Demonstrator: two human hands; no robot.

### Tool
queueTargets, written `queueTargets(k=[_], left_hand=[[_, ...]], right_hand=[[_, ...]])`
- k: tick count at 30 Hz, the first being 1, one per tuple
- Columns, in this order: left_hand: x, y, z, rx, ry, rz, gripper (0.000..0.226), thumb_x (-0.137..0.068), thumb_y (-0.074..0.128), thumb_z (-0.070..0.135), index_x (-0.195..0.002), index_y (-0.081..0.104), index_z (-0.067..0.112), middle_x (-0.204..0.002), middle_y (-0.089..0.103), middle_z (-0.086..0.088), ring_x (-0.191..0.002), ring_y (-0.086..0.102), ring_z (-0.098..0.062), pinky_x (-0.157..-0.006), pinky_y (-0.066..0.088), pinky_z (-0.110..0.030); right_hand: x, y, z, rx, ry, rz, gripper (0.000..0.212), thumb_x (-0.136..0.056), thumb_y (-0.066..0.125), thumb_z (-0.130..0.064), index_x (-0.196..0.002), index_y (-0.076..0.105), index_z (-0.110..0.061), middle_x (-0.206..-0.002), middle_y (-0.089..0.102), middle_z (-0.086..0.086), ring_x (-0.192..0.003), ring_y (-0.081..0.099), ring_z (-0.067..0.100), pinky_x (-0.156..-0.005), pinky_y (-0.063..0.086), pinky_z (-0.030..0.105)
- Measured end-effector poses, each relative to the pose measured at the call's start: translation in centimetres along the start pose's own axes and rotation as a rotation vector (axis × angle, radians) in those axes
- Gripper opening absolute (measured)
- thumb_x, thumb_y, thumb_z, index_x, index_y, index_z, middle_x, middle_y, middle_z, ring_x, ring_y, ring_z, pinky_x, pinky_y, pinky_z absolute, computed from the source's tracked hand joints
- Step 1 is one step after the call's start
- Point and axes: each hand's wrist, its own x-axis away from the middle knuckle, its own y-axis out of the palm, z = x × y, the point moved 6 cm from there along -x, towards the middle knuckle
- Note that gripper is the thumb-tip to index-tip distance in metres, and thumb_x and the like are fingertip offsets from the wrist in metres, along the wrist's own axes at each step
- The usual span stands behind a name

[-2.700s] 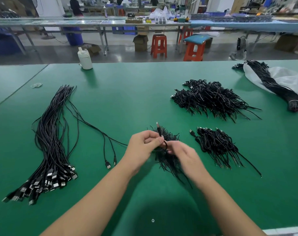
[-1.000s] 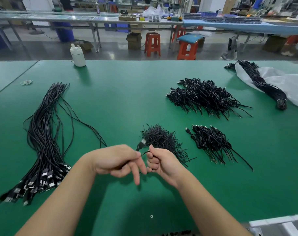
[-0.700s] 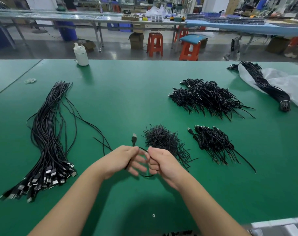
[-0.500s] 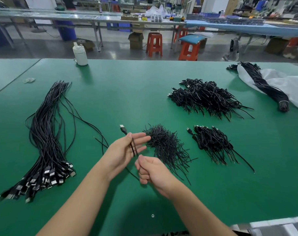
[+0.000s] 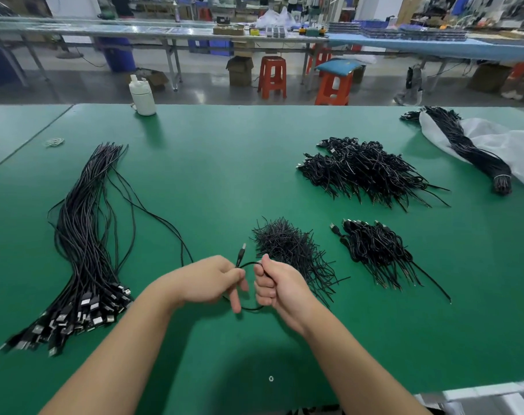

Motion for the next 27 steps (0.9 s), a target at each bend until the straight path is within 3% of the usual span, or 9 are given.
queueTargets(k=[2, 5, 7, 9, 14, 17, 23, 25, 27], left_hand=[[-0.6, -0.5, 0.0, -0.019, -0.005, 0.169, 0.035, -0.104, 0.035, 0.03, -0.095, 0.066, 0.015, -0.078, 0.076, 0.008, -0.049, 0.049, -0.023, -0.052, 0.046, -0.026], [-0.9, -1.1, 0.5, 0.127, 0.071, 0.344, 0.034, -0.106, 0.037, 0.024, -0.101, 0.07, 0.018, -0.078, 0.074, 0.011, -0.068, 0.066, -0.014, -0.079, 0.056, -0.033], [-1.2, -0.4, 1.1, 0.406, 0.14, 0.324, 0.033, -0.108, 0.034, 0.017, -0.122, 0.064, 0.011, -0.101, 0.073, 0.006, -0.088, 0.069, -0.004, -0.082, 0.054, -0.019], [-1.5, 0.3, 1.6, 0.575, 0.203, 0.299, 0.035, -0.108, 0.031, 0.013, -0.128, 0.058, 0.008, -0.117, 0.07, -0.003, -0.105, 0.068, -0.004, -0.086, 0.05, -0.014], [-2.1, 0.5, 1.5, 0.512, 0.232, 0.287, 0.034, -0.107, 0.031, 0.009, -0.131, 0.055, 0.008, -0.123, 0.068, -0.007, -0.116, 0.064, -0.013, -0.095, 0.048, -0.017], [-2.4, 0.7, 0.8, 0.54, 0.24, 0.272, 0.034, -0.107, 0.032, 0.009, -0.133, 0.054, 0.006, -0.121, 0.068, -0.007, -0.112, 0.066, -0.013, -0.089, 0.05, -0.016], [-3.0, 0.6, 1.7, 1.205, 0.321, 0.268, 0.041, -0.108, 0.027, 0.022, -0.119, 0.057, -0.004, -0.115, 0.07, -0.019, -0.108, 0.068, -0.029, -0.085, 0.057, -0.03], [-3.0, -0.4, 2.3, 1.4, 0.325, 0.311, 0.039, -0.107, 0.029, 0.023, -0.109, 0.059, -0.002, -0.096, 0.074, -0.015, -0.085, 0.073, -0.024, -0.068, 0.058, -0.027], [-2.6, -1.6, 2.6, 1.459, 0.32, 0.327, 0.03, -0.105, 0.036, 0.025, -0.101, 0.058, 0.004, -0.067, 0.064, -0.001, -0.049, 0.056, -0.012, -0.046, 0.047, -0.022]], right_hand=[[0.2, 0.4, -0.3, 0.081, -0.024, -0.023, 0.037, -0.106, 0.037, -0.031, -0.075, 0.053, -0.019, -0.055, 0.027, -0.007, -0.048, 0.018, 0.011, -0.048, 0.017, 0.025], [0.7, 1.0, -0.3, 0.149, -0.041, -0.077, 0.039, -0.107, 0.038, -0.03, -0.072, 0.052, -0.019, -0.055, 0.023, -0.004, -0.051, 0.014, 0.013, -0.049, 0.013, 0.027], [0.9, 1.1, 0.0, 0.136, -0.038, -0.099, 0.04, -0.106, 0.04, -0.031, -0.07, 0.051, -0.019, -0.055, 0.021, -0.003, -0.052, 0.012, 0.014, -0.05, 0.011, 0.029], [1.0, 1.1, 0.1, 0.093, -0.039, -0.11, 0.039, -0.105, 0.041, -0.031, -0.07, 0.05, -0.018, -0.055, 0.02, -0.003, -0.051, 0.012, 0.013, -0.049, 0.011, 0.028], [1.0, 0.5, -0.2, 0.049, -0.038, -0.13, 0.036, -0.099, 0.046, -0.036, -0.07, 0.048, -0.016, -0.053, 0.022, -0.003, -0.047, 0.016, 0.01, -0.046, 0.014, 0.023], [1.1, 0.3, -0.4, 0.046, -0.043, -0.135, 0.035, -0.097, 0.047, -0.038, -0.069, 0.048, -0.016, -0.052, 0.022, -0.004, -0.046, 0.016, 0.009, -0.042, 0.017, 0.019], [1.1, 0.9, 0.2, 0.089, 0.009, -0.174, 0.037, -0.1, 0.045, -0.034, -0.068, 0.051, -0.017, -0.053, 0.024, -0.003, -0.047, 0.017, 0.011, -0.046, 0.015, 0.023], [1.1, 0.9, 0.9, 0.149, 0.059, -0.178, 0.04, -0.105, 0.041, -0.031, -0.069, 0.05, -0.017, -0.055, 0.024, -0.003, -0.048, 0.018, 0.011, -0.048, 0.017, 0.023], [1.0, 0.6, 1.2, 0.146, 0.093, -0.16, 0.04, -0.106, 0.038, -0.03, -0.069, 0.046, -0.017, -0.057, 0.023, -0.003, -0.051, 0.017, 0.012, -0.051, 0.015, 0.026]])
